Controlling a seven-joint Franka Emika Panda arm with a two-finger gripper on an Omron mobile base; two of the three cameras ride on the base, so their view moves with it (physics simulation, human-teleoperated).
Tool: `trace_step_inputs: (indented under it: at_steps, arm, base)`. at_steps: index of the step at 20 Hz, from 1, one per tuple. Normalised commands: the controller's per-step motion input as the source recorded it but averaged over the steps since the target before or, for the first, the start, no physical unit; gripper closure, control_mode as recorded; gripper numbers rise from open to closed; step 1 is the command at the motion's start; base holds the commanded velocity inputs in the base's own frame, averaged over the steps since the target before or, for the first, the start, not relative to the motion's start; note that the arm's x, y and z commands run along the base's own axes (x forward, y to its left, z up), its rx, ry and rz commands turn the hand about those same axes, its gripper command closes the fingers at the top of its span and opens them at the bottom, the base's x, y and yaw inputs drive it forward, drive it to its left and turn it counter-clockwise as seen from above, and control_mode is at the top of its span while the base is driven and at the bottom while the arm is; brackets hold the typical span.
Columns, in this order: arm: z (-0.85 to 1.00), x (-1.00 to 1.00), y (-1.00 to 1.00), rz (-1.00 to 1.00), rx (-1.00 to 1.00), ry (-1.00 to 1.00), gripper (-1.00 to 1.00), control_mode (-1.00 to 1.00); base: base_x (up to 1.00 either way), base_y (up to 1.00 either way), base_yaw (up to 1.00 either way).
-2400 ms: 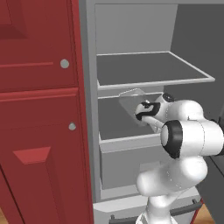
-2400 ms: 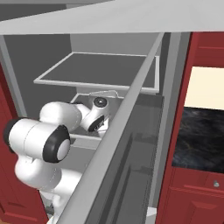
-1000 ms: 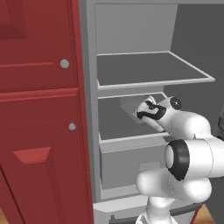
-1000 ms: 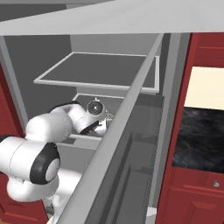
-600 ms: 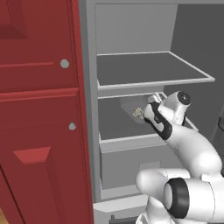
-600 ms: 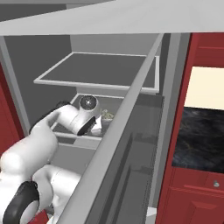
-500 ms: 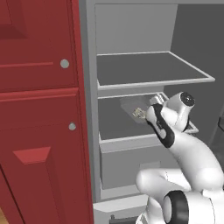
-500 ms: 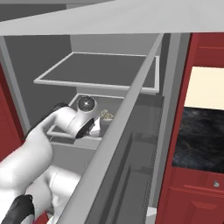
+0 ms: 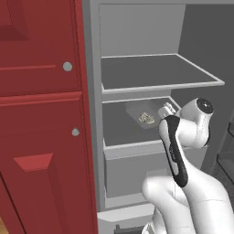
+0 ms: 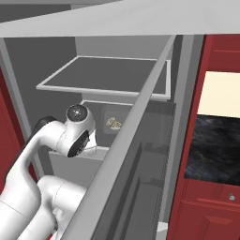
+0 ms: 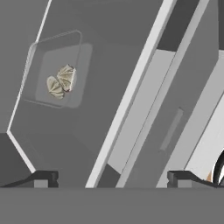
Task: Place two dumplings into each of the tupperware containers and then place the containers in the fridge.
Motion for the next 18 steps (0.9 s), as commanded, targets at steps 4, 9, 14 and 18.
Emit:
trace_step_inputs:
  at_steps: [4, 9, 14, 18]
  arm:
    - [0.17, -0.14, 0.03, 0.23, -0.01, 0.12, -1.0, -1.0]
    - [0.2, -0.02, 0.0, 0.29, 0.0, 0.12, -1.0, -1.0]
    - [0.51, -0.31, 0.0, 0.16, -0.06, 0.06, -1.0, -1.0]
    - [0.52, -0.63, 0.16, 0.03, -0.18, 0.0, -1.0, -1.0]
  base:
    - [0.0, 0.0, 0.0]
    - [0.0, 0.0, 0.0]
    - [0.0, 0.0, 0.0]
    - [0.0, 0.0, 0.0]
